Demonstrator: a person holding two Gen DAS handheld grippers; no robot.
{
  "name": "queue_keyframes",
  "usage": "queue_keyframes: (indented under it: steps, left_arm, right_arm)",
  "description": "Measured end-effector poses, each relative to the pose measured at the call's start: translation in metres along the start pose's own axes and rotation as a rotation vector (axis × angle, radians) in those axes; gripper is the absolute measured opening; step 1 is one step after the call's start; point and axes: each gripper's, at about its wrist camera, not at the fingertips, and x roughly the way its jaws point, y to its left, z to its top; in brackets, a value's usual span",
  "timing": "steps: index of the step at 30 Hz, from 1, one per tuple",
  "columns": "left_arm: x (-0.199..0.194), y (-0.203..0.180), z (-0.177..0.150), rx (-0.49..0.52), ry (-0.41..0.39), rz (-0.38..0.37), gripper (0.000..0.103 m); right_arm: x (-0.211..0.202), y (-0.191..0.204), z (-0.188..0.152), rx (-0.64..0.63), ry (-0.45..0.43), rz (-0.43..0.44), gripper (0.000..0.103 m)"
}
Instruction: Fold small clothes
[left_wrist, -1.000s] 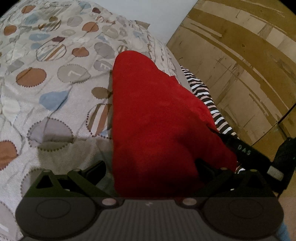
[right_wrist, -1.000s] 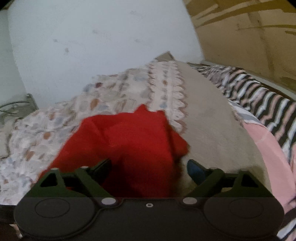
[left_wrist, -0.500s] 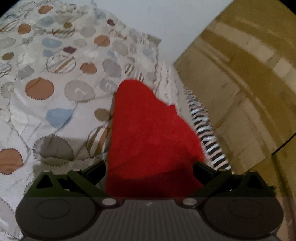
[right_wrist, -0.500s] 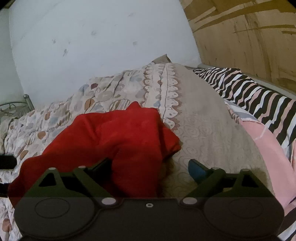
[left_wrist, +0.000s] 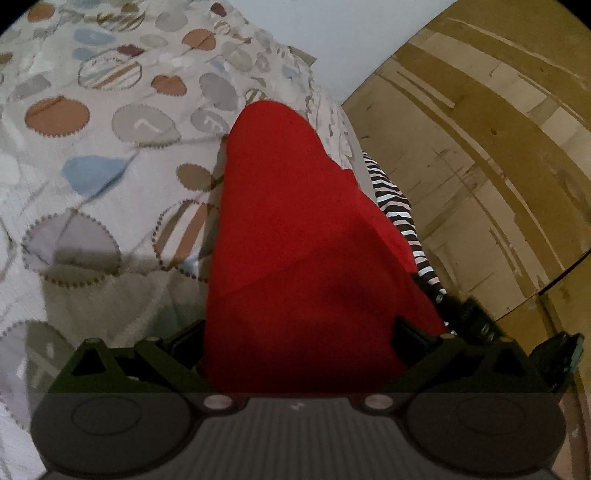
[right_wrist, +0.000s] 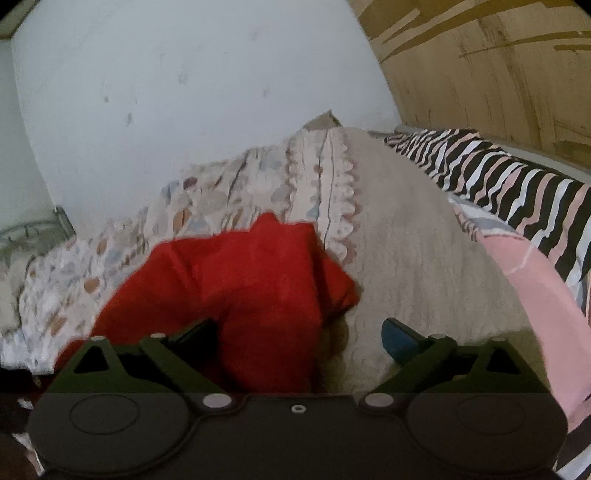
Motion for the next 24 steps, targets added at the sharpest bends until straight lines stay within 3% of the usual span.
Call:
queue_keyframes:
  steps: [7, 10, 12, 14, 17, 21, 24]
  left_arm:
    - [0.000, 0.002, -0.004, -0.006, -0.013, -0.007, 0.103]
    - [-0.001, 0.002, -0.006, -0.008, -0.023, -0.008, 0.103]
    - [-0.001, 0.003, -0.007, -0.014, -0.028, -0.011, 0.103]
    - [0.000, 0.003, -0.007, -0.017, -0.031, -0.013, 0.103]
    - [0.000, 0.003, -0.007, -0.018, -0.032, -0.014, 0.103]
    - [0.002, 0.001, -0.006, -0.026, -0.031, -0.008, 0.103]
    - [0.005, 0.002, -0.007, -0.047, -0.024, -0.015, 0.103]
  right_arm:
    - [0.025, 0.003, 0.034, -0.048, 0.006, 0.018, 0.090]
    - [0.048, 0.007, 0.046, -0.114, 0.031, 0.017, 0.079]
    - [0.061, 0.008, 0.050, -0.145, 0.062, 0.010, 0.053]
    - [0.062, 0.012, 0.050, -0.180, 0.054, 0.025, 0.036]
    - [0.054, 0.025, 0.048, -0.276, 0.012, 0.024, 0.021]
    - [0.049, 0.038, 0.055, -0.371, -0.051, 0.022, 0.017]
    - [0.059, 0.037, 0.062, -0.380, -0.040, 0.007, 0.017]
